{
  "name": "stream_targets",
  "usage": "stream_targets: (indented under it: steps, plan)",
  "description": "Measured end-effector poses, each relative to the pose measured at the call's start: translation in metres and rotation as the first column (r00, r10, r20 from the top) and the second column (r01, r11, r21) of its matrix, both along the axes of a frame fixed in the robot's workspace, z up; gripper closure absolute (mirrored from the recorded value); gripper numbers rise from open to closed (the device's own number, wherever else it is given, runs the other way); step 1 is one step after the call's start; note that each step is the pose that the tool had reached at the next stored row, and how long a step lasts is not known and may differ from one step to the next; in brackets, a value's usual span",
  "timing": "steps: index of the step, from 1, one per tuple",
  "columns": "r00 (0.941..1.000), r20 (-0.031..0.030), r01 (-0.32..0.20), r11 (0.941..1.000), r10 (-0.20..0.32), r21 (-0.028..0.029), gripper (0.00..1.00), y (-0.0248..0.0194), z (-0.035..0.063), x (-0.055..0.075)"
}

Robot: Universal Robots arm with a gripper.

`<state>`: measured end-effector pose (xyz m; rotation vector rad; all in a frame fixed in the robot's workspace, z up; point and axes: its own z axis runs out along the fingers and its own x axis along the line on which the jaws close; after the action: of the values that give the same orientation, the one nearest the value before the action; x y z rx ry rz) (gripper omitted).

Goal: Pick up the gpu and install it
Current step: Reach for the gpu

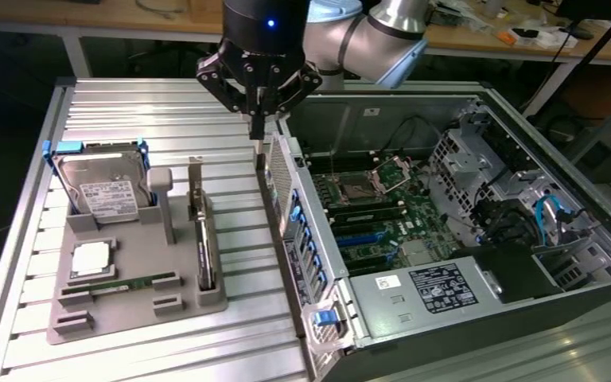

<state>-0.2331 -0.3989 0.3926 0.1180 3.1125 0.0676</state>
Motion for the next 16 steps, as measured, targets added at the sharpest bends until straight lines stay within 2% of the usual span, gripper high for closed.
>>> stream_targets:
  steps: [16]
  plan:
    - [1.0,0.0,0.0,1.0,0.0,0.0,0.89,0.0,0.0,-0.015]
